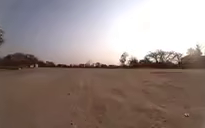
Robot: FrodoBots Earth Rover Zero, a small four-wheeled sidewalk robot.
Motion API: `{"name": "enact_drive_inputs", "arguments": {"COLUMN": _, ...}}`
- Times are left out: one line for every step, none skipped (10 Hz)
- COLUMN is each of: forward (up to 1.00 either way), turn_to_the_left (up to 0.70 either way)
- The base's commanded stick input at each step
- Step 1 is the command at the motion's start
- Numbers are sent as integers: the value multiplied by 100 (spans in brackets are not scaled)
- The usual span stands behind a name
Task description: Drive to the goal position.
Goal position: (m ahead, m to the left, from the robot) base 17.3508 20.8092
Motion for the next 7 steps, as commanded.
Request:
{"name": "enact_drive_inputs", "arguments": {"forward": 70, "turn_to_the_left": 0}}
{"name": "enact_drive_inputs", "arguments": {"forward": 70, "turn_to_the_left": 0}}
{"name": "enact_drive_inputs", "arguments": {"forward": 70, "turn_to_the_left": 6}}
{"name": "enact_drive_inputs", "arguments": {"forward": 70, "turn_to_the_left": 23}}
{"name": "enact_drive_inputs", "arguments": {"forward": 70, "turn_to_the_left": 35}}
{"name": "enact_drive_inputs", "arguments": {"forward": 70, "turn_to_the_left": 35}}
{"name": "enact_drive_inputs", "arguments": {"forward": 70, "turn_to_the_left": 35}}
